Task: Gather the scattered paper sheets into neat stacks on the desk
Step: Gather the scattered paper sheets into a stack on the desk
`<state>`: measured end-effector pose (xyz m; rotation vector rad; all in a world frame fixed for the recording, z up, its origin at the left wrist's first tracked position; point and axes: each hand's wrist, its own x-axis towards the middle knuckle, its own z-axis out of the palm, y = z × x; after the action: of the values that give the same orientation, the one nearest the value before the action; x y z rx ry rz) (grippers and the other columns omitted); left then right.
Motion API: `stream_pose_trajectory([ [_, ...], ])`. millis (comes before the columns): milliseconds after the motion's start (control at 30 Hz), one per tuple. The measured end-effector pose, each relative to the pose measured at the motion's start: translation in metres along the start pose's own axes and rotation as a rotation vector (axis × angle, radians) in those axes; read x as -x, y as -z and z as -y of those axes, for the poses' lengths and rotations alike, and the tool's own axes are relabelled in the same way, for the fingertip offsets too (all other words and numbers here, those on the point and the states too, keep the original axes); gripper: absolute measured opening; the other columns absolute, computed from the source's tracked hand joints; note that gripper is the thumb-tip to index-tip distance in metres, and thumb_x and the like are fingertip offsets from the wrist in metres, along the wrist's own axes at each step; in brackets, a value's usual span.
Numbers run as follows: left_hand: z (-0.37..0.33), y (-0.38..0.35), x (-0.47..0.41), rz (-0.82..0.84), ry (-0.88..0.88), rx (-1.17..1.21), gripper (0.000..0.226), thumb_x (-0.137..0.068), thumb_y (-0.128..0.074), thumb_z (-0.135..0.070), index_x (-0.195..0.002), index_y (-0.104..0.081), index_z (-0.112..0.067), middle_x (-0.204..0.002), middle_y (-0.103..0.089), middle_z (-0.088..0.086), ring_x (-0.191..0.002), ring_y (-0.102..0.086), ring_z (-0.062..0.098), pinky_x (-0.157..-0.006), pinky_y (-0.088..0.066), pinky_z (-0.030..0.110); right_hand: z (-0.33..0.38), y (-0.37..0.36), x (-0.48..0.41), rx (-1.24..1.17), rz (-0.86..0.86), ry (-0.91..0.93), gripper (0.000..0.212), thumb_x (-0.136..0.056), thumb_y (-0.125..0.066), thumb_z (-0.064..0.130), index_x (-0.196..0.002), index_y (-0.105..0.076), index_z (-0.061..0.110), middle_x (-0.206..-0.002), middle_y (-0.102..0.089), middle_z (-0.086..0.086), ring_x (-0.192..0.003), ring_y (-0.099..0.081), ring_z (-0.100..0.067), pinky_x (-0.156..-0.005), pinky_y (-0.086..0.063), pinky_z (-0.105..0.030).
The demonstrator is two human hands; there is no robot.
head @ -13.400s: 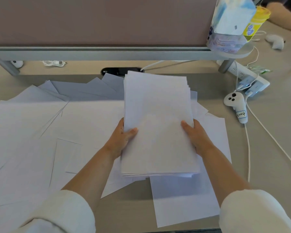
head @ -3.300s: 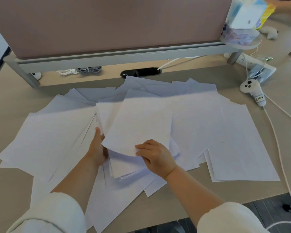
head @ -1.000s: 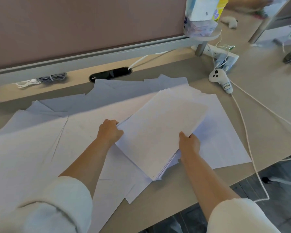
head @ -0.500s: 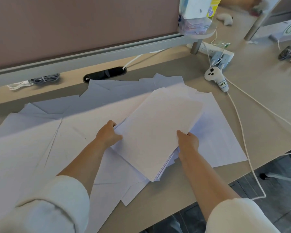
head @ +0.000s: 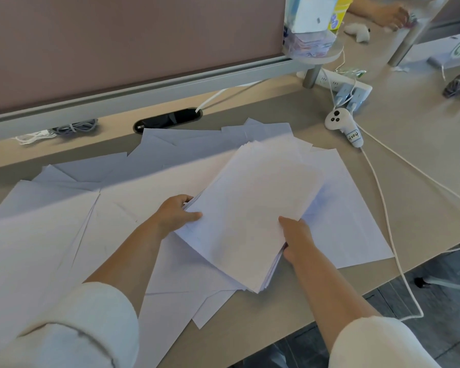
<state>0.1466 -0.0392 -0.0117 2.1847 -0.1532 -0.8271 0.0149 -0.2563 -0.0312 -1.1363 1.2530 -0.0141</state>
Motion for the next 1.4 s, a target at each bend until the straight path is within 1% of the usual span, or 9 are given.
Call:
stream_pose_trajectory([
  [267,0.011,0.039,0.024,0.283,0.202,0.329,0.056,-0.051,-0.077,-0.031,-0.101,-0.059,-0.015,-0.108,-0.059,0.005,-0.097,-0.057,0.024,-0.083,-0.044,0.035,0.018,-0.001,0.005,0.021,0.235,0.256,0.031,-0.092,-0.053,0.004,-0.119,-0.054,0.020,-0.110,-0.064,-0.004,-0.101,-0.061,-0.031,-0.092,-0.049,-0.050],
  [367,0.021,0.048,0.026,0.083,0.293,0.402,0.038,-0.081,-0.068,-0.040,-0.108,-0.059,-0.015,-0.115,-0.057,0.005,-0.107,-0.054,0.026,-0.091,-0.041,0.035,0.020,-0.018,0.010,0.101,0.347,0.278,0.029,-0.092,-0.054,0.003,-0.117,-0.055,0.018,-0.109,-0.065,-0.008,-0.098,-0.063,-0.030,-0.090,-0.050,-0.049],
  [567,0.033,0.044,0.020,-0.230,0.360,0.229,0.049,-0.093,-0.049,-0.042,-0.115,-0.057,0.001,-0.109,-0.052,0.013,-0.101,-0.050,0.031,-0.083,-0.037,0.032,0.016,-0.050,0.016,0.214,0.447,0.271,0.030,-0.091,-0.057,0.006,-0.118,-0.055,0.020,-0.108,-0.066,-0.004,-0.098,-0.064,-0.026,-0.089,-0.052,-0.045],
  [767,0.029,0.035,0.027,-0.199,0.436,0.021,0.044,-0.082,-0.052,-0.045,-0.083,-0.049,-0.002,-0.092,-0.043,0.017,-0.092,-0.047,0.029,-0.084,-0.041,0.035,0.011,-0.072,0.012,0.460,0.280,0.298,0.024,-0.085,-0.059,0.008,-0.109,-0.060,0.010,-0.108,-0.067,-0.011,-0.096,-0.064,-0.030,-0.090,-0.053,-0.045],
  [833,0.029,0.033,0.026,-0.201,0.435,0.039,0.056,-0.067,-0.053,-0.049,-0.097,-0.053,-0.001,-0.100,-0.045,0.016,-0.095,-0.051,0.031,-0.090,-0.045,0.038,0.009,-0.076,0.013,0.570,0.200,0.353,0.025,-0.085,-0.057,0.014,-0.110,-0.059,0.009,-0.104,-0.065,-0.007,-0.093,-0.061,-0.028,-0.086,-0.052,-0.038],
  [967,0.032,0.030,0.025,-0.241,0.424,-0.030,0.051,-0.091,-0.052,-0.032,-0.128,-0.046,0.002,-0.127,-0.040,0.018,-0.102,-0.050,0.032,-0.082,-0.035,0.027,0.003,-0.085,0.015,0.653,0.077,0.399,0.013,-0.081,-0.056,0.022,-0.092,-0.061,0.015,-0.112,-0.061,-0.012,-0.093,-0.059,-0.031,-0.079,-0.051,-0.035],
  [1133,0.037,0.027,0.021,-0.264,0.331,0.080,0.027,-0.087,-0.060,-0.022,-0.107,-0.054,-0.005,-0.100,-0.054,0.008,-0.087,-0.050,0.025,-0.075,-0.037,0.028,0.010,-0.081,0.015,0.514,0.088,0.343,0.015,-0.081,-0.056,0.008,-0.067,-0.052,0.012,-0.089,-0.061,-0.013,-0.060,-0.050,-0.019,-0.049,-0.038,-0.021],
  [1300,0.045,0.029,0.018,-0.257,0.275,0.105,0.030,-0.086,-0.063,-0.029,-0.105,-0.051,-0.009,-0.103,-0.058,0.008,-0.090,-0.054,0.026,-0.079,-0.043,0.035,0.013,-0.078,0.012,0.468,0.125,0.309,0.028,-0.083,-0.057,0.013,-0.097,-0.057,-0.011,-0.080,-0.057,-0.021,-0.070,-0.048,-0.020,-0.057,-0.037,-0.025],
  [1400,0.048,0.027,0.019,-0.217,0.234,0.190,0.044,-0.084,-0.067,-0.033,-0.116,-0.045,-0.012,-0.108,-0.055,0.005,-0.098,-0.056,0.028,-0.085,-0.048,0.037,0.014,-0.078,0.013,0.438,0.142,0.309,0.023,-0.086,-0.058,0.020,-0.079,-0.053,-0.002,-0.077,-0.051,-0.012,-0.065,-0.044,-0.019,-0.053,-0.035,-0.025],
])
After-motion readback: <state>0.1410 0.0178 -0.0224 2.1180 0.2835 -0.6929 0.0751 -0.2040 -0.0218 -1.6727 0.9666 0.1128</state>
